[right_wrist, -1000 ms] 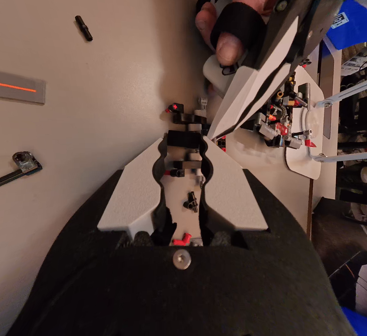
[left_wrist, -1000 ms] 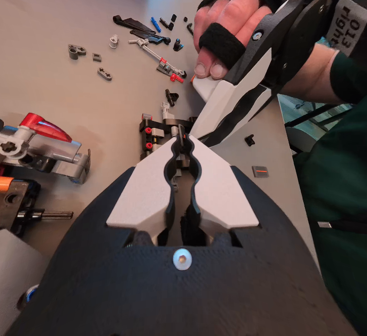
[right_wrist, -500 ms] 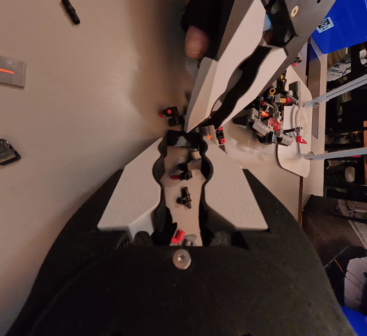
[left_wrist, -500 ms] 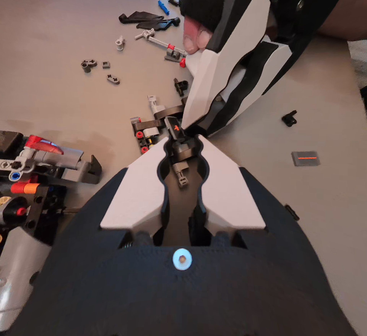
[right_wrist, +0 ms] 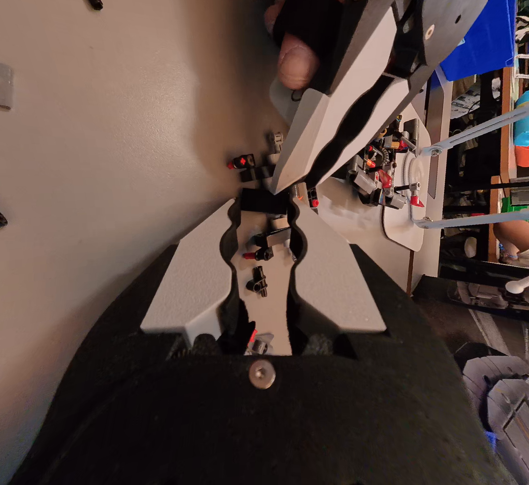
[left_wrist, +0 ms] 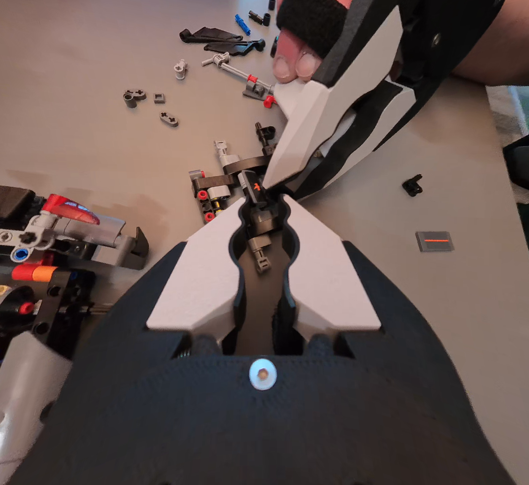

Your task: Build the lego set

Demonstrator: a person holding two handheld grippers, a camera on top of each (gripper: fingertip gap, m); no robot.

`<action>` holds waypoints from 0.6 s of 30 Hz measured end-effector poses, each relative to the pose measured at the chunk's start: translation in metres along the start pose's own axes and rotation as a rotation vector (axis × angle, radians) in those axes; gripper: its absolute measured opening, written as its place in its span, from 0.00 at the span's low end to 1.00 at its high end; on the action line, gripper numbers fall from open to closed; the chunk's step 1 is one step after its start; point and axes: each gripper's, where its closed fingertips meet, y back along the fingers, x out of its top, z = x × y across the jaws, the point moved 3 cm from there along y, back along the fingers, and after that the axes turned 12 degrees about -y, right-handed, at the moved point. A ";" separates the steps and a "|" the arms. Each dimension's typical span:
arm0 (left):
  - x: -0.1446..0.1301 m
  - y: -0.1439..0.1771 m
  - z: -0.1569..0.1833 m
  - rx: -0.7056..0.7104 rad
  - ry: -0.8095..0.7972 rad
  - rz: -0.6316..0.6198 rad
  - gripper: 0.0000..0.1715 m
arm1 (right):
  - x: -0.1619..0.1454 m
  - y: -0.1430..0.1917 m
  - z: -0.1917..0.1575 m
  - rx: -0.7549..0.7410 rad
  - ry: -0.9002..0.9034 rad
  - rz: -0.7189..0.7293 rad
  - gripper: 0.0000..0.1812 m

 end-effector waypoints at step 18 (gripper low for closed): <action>0.003 -0.005 -0.001 0.025 -0.017 -0.008 0.08 | -0.007 0.013 0.010 0.009 -0.168 0.004 0.18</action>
